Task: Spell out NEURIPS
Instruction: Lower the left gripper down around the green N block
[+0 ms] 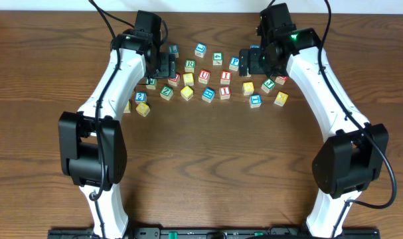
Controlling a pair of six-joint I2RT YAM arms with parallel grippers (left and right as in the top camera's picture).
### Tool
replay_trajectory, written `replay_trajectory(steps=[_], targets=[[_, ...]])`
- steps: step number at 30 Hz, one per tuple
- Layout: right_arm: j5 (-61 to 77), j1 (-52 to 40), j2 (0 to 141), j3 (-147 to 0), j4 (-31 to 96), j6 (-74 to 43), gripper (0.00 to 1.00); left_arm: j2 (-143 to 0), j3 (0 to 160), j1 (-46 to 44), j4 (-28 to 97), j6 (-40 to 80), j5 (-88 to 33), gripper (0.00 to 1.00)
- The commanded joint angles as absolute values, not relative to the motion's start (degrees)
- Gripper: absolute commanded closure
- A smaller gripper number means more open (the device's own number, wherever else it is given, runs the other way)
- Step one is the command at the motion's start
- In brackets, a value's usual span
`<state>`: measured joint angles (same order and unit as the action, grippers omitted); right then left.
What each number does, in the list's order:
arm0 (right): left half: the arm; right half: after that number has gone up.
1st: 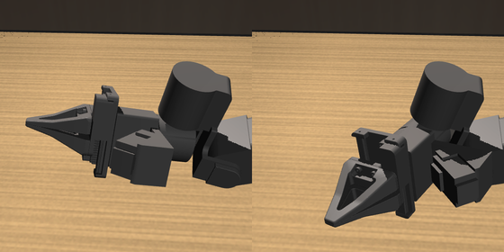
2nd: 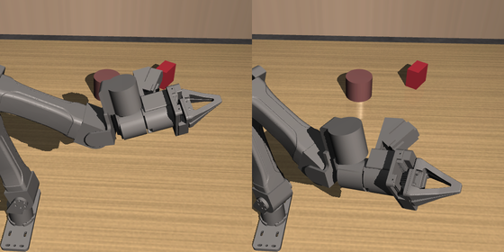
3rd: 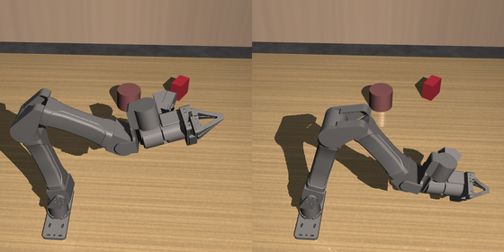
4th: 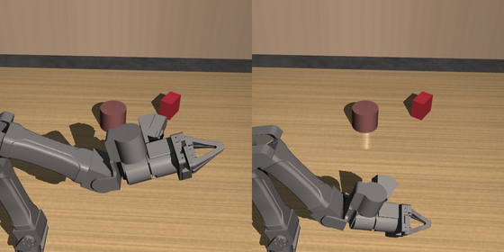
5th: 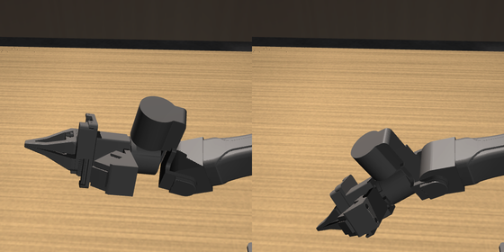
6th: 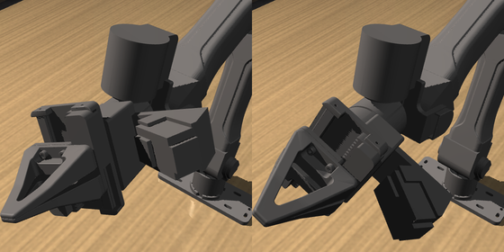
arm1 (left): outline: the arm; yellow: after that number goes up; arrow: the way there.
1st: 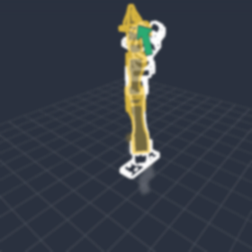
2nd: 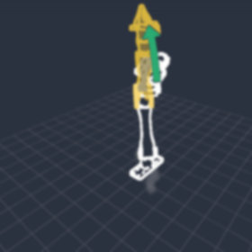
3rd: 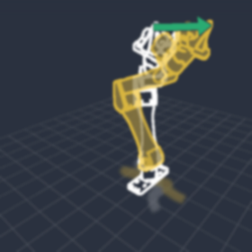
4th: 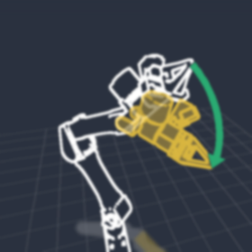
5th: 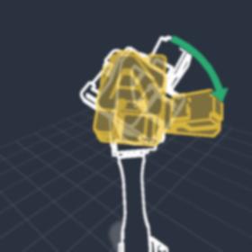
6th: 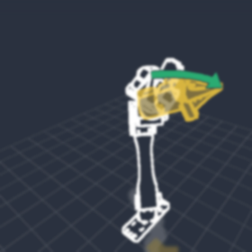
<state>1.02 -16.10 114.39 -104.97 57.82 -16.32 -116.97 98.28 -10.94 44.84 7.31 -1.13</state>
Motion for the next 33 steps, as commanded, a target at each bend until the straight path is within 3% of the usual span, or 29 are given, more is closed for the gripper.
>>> replay_trajectory(steps=[1,17,33], targets=[[0.36,-16.60,114.39,-106.15,57.89,-16.71,0.01,-117.34,98.48,-10.61,44.80,5.39,-0.80,0.10],[0.36,-16.60,114.39,-106.15,57.89,-16.71,0.01,-119.72,98.48,-7.90,42.09,4.71,-0.80,0.11],[0.34,-16.60,114.39,-106.15,57.89,-16.71,0.01,-124.86,98.48,-7.84,42.04,4.71,-0.86,0.38]])
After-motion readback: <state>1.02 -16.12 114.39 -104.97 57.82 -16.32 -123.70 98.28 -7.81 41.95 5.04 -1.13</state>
